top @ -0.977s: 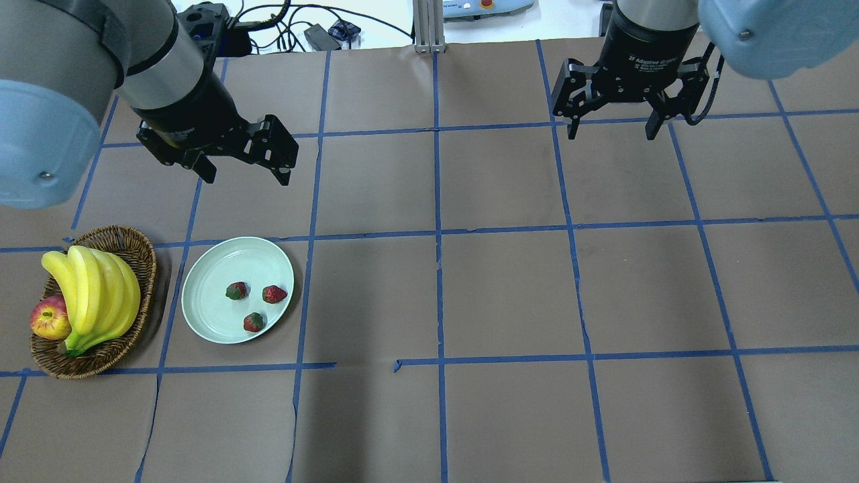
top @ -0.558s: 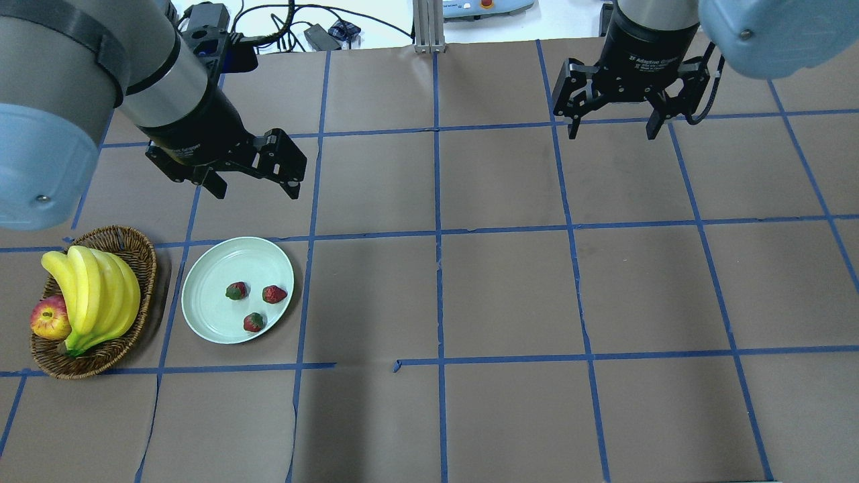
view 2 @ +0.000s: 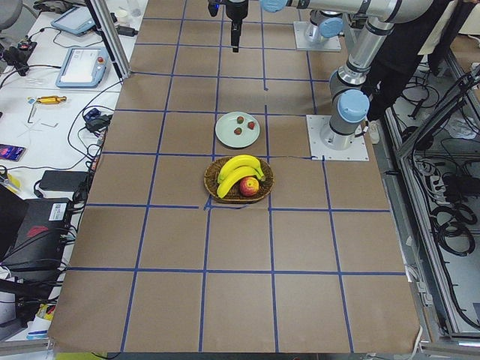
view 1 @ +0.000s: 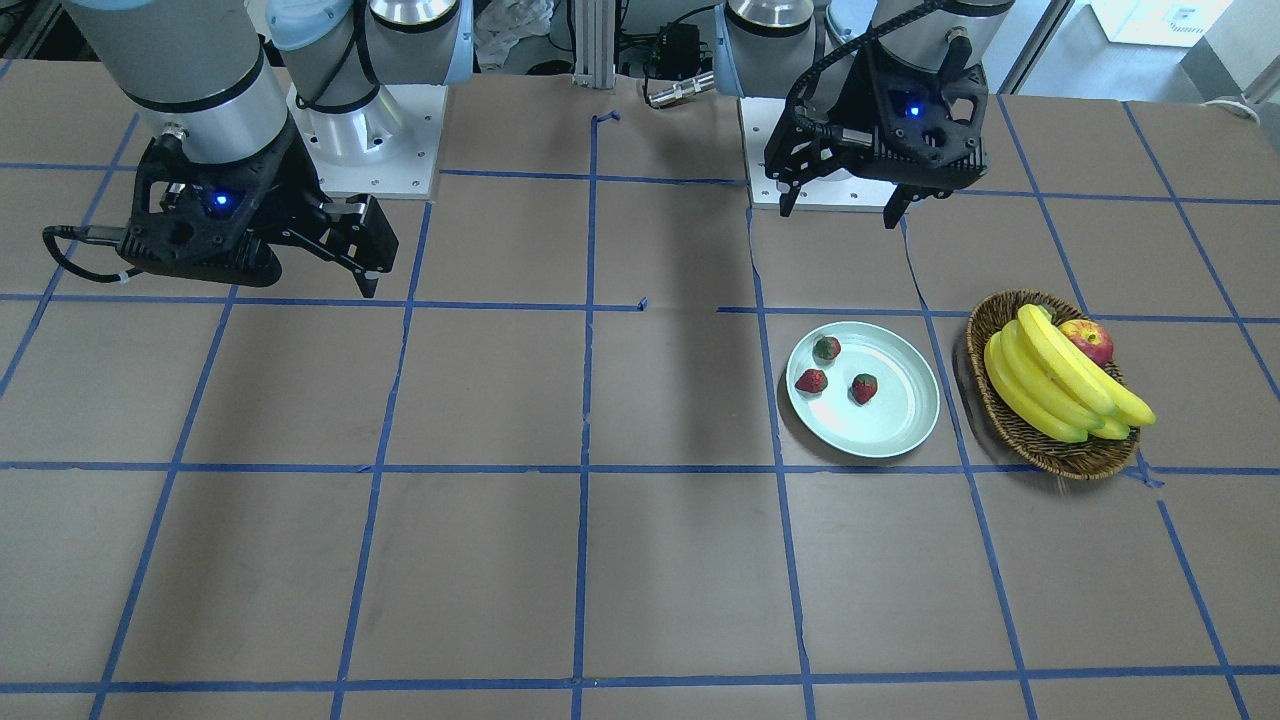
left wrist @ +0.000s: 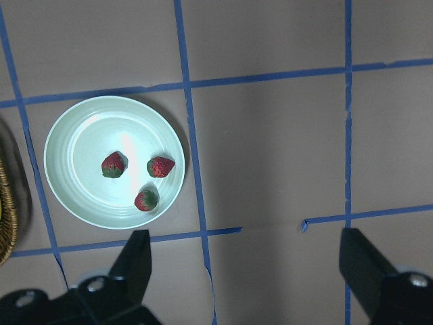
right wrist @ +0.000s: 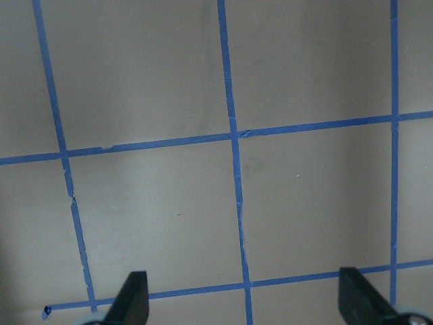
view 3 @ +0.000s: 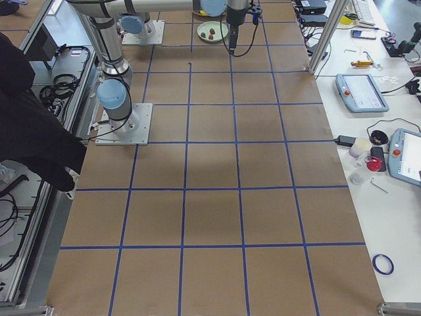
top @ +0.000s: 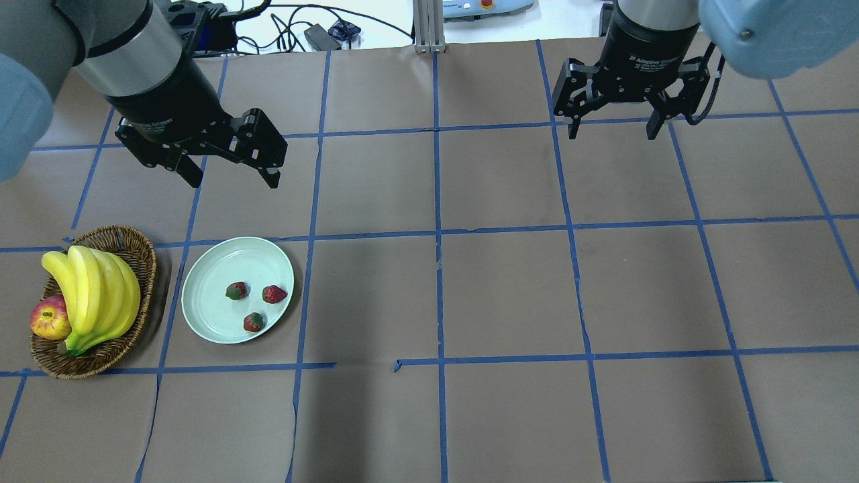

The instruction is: Collect all strawberries into plate

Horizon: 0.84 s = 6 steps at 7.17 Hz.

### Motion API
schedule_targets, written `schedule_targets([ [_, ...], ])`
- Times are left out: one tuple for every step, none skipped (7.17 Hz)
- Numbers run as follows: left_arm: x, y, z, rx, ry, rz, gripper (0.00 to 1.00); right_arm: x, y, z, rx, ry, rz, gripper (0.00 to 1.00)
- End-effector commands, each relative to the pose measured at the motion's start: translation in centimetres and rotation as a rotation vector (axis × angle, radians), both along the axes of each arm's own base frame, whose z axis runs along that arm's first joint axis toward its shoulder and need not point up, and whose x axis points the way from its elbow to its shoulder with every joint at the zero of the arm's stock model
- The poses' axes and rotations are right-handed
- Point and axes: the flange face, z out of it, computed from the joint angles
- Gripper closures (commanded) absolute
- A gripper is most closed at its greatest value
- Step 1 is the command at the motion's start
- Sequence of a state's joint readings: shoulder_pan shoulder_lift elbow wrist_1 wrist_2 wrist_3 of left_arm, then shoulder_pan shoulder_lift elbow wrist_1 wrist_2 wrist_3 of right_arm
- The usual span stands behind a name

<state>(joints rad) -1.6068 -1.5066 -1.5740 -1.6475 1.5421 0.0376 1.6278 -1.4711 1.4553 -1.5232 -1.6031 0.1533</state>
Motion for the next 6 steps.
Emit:
schedule_targets([
  [0.3, 0.3, -0.8, 0.003, -0.029, 0.007, 0.0, 0.0, 0.0, 0.0, 0.0, 0.0, 0.0, 0.0],
  [0.9, 0.4, -1.1, 0.009, -0.087, 0.013, 0.0, 0.0, 0.0, 0.0, 0.001, -0.002, 0.001, 0.0],
  [0.9, 0.4, -1.6, 0.018, -0.083, 0.013, 0.0, 0.1, 0.0, 0.1, -0.001, 0.0, 0.001, 0.0],
  [0.8, -0.2, -1.6, -0.014, -0.078, 0.016, 0.0, 0.0, 0.0, 0.1, -0.001, 0.0, 0.0, 0.0],
  [0.7, -1.0, -1.6, -0.056, -0.071, 0.019, 0.0, 0.0, 0.0, 0.1, -0.001, 0.0, 0.0, 0.0],
  [0.7, -1.1, -1.6, -0.057, -0.071, 0.019, 0.0, 0.1, 0.0, 0.0, 0.0, 0.0, 0.001, 0.0],
])
